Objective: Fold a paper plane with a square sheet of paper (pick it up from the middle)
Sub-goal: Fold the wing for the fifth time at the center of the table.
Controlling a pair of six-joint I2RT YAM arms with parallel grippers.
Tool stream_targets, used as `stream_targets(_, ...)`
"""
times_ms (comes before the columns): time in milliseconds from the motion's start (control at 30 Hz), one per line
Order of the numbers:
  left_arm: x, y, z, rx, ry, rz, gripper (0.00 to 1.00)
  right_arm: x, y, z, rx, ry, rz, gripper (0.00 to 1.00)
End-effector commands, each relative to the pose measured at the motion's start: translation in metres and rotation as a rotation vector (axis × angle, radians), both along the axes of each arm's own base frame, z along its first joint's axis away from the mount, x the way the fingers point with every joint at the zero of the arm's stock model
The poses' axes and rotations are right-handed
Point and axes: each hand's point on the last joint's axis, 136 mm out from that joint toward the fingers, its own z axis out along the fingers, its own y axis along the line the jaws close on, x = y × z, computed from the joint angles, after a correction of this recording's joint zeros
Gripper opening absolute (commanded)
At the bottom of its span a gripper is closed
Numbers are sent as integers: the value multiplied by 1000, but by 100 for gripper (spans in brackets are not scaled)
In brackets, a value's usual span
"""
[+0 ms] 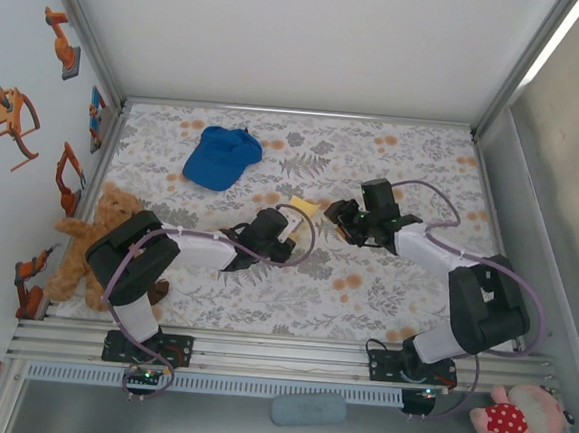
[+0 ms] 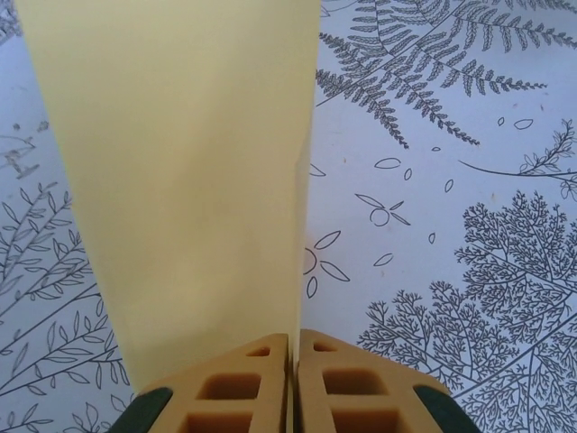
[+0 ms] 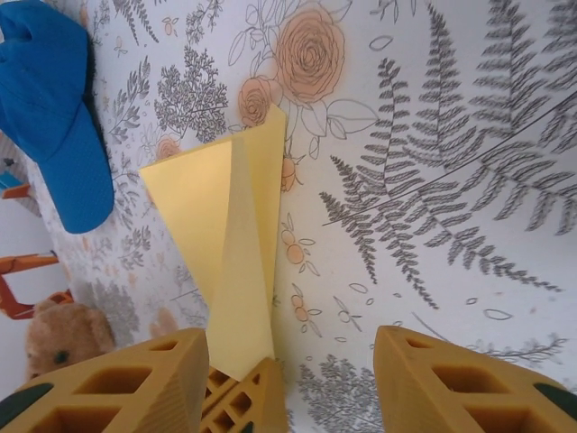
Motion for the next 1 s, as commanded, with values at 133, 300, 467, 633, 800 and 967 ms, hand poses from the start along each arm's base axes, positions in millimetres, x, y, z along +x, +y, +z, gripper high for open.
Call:
stream_targets(133, -11, -8, 17, -202, 178, -39, 8, 1, -13, 10, -157, -128, 127, 51)
stream_targets(300, -11, -9, 23, -241, 249, -54, 7, 1, 0, 6, -153, -183, 256, 53)
stream_targets(467, -12, -14, 28, -309, 355, -75, 6, 4, 19, 3, -109, -230, 372, 57)
stream_targets(633, -9, -15, 30, -354, 417, -76, 6, 7, 36, 0, -137, -269, 469, 73)
stream_targets(800, -10, -17, 26, -366, 471, -82, 6, 11, 42, -11, -147, -262, 494, 75)
stream_targets(967, -11, -21, 22, -390, 534, -96, 6, 13, 54, -14, -111, -278, 553, 75)
